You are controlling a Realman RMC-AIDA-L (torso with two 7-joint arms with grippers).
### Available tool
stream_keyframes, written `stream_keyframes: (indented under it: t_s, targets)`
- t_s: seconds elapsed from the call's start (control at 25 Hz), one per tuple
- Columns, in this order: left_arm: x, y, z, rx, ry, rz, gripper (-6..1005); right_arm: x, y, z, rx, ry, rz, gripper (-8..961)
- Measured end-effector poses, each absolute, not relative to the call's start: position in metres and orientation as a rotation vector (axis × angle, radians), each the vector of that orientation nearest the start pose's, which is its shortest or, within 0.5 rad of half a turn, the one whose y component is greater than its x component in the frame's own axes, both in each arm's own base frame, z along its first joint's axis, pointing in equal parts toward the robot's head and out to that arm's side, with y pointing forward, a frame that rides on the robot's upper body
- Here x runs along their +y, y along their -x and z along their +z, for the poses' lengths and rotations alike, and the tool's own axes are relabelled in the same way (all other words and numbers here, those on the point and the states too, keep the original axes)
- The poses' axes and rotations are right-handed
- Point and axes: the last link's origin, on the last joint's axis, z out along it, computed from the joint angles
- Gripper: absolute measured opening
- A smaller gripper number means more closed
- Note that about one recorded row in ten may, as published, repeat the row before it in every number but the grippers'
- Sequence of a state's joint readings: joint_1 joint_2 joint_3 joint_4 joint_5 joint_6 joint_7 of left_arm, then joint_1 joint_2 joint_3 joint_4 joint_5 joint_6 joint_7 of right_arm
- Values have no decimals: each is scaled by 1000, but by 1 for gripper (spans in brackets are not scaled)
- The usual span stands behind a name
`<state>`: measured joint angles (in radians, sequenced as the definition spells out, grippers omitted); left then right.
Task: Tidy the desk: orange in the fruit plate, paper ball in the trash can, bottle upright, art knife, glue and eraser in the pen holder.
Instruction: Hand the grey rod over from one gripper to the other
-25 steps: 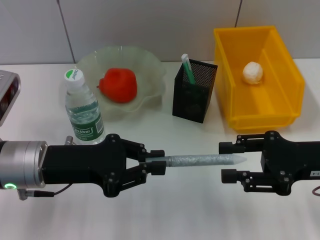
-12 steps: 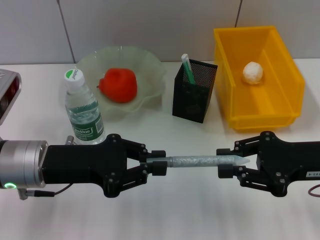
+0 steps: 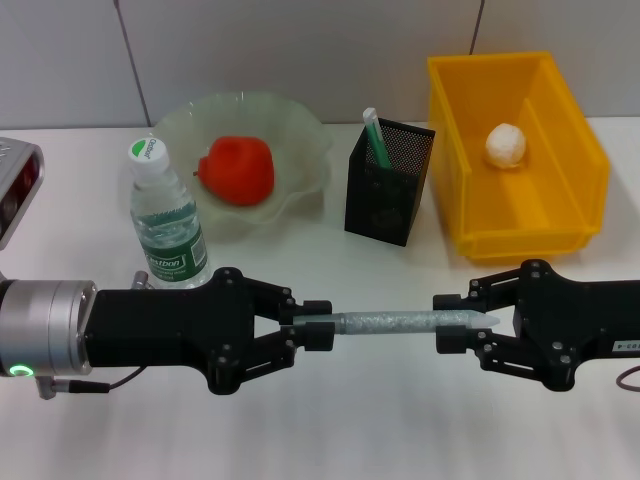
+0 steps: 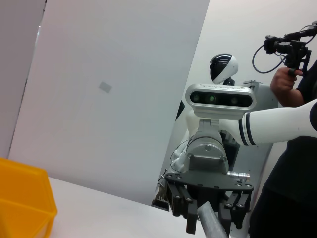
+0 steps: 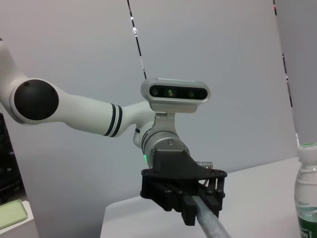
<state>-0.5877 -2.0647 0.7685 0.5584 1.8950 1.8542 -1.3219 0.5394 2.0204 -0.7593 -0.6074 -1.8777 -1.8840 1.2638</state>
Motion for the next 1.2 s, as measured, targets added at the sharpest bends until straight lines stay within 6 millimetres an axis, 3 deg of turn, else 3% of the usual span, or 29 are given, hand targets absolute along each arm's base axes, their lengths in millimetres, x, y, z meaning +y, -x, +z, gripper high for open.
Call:
stream_keyframes:
  t_s: [0.36, 0.6, 1.2]
  targets:
    - [301, 217, -9, -449, 2995, -1068, 165, 300, -233, 19, 308, 2950, 1008, 257]
    - [301, 216, -9, -444, 2992, -1071, 165, 301, -233, 18, 314, 2948, 1004, 189]
    - [305, 214, -7, -472, 3002, -1066, 167, 300, -234, 18, 303, 2941, 1016, 181]
